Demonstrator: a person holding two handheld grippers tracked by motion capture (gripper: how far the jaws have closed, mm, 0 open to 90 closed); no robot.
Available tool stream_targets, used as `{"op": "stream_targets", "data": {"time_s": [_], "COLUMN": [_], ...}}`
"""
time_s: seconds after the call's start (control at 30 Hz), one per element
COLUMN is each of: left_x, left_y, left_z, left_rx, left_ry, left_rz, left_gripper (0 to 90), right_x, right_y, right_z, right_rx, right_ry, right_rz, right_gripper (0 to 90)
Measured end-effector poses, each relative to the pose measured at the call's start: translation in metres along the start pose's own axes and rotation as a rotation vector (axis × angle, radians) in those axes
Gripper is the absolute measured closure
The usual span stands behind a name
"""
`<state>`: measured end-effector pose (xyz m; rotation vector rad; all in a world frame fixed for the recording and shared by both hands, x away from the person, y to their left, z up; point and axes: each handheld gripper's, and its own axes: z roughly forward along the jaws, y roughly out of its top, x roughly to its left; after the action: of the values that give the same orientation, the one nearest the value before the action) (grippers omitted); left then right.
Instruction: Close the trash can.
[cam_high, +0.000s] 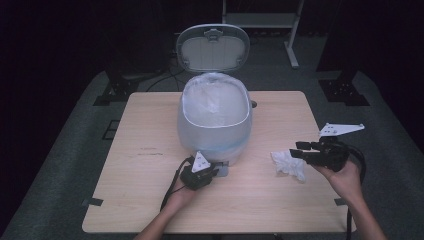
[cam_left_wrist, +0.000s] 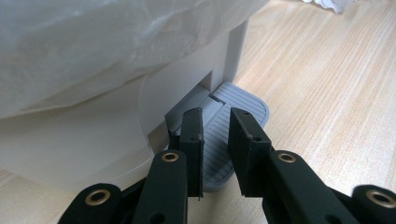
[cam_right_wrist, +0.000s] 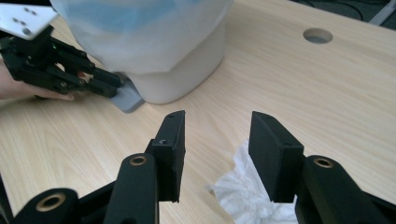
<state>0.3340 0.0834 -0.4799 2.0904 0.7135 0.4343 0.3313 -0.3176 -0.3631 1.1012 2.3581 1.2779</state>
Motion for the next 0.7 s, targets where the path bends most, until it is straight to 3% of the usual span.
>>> {"op": "stream_targets", "data": {"time_s": [0.4, 0.7], "left_x": [0.0, 0.0], "left_y": [0.0, 0.0], "left_z": [0.0, 0.0], "left_rx": [0.003, 0.002], "left_ry": [0.0, 0.0], "left_rz": [0.001, 0.0], "left_gripper": [75.5, 75.5], "right_x": [-0.011, -0.018], "right_y": [-0.023, -0.039], "right_z": [0.009, 0.021], "right_rx": [0.007, 0.047], "right_ry": [-0.019, -0.051], "right_rz": [0.019, 0.012], "right_gripper": [55.1, 55.1]}}
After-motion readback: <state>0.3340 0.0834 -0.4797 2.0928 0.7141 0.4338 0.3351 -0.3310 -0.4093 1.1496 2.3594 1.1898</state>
